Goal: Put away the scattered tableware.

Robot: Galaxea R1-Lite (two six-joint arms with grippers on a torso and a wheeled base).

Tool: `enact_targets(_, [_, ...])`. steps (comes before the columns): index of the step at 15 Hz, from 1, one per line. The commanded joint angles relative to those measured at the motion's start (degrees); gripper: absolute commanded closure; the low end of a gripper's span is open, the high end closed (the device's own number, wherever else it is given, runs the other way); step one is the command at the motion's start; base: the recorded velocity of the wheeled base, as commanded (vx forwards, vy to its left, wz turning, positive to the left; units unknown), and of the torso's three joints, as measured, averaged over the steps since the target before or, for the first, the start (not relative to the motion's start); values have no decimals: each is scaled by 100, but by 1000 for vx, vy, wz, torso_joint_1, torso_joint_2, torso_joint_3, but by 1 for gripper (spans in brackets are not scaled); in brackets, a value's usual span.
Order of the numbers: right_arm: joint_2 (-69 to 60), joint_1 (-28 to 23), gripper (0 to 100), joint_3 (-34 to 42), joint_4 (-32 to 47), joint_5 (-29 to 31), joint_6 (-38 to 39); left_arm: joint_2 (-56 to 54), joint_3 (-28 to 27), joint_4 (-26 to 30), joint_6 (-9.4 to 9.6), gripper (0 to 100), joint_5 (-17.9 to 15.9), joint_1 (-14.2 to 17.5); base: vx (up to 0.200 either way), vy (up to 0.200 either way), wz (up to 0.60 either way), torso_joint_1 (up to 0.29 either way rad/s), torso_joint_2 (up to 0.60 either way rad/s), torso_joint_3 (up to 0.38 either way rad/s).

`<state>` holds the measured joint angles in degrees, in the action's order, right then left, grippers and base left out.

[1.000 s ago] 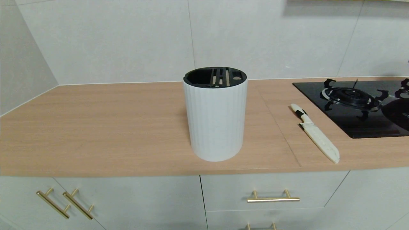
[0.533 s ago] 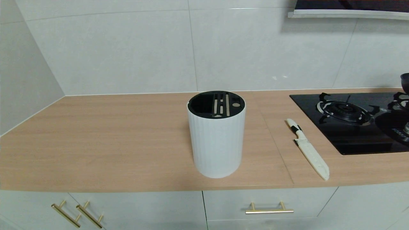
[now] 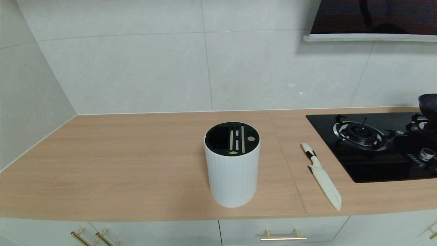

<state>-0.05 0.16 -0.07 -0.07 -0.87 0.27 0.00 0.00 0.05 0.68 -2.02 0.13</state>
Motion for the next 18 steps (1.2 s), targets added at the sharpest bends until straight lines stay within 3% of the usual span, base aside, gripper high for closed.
enact_targets(1, [5,2,0,-1,-1,-1,0,0,0,4,2,0,0,4,0,0,0,286,-593,-325])
enact_targets(11, [5,2,0,-1,-1,-1,0,0,0,-5,2,0,0,4,0,0,0,205,-423,-222])
enact_targets(18, [5,2,0,7,-1,7,-9,0,0,-5,2,0,0,4,0,0,0,5,-9,-5])
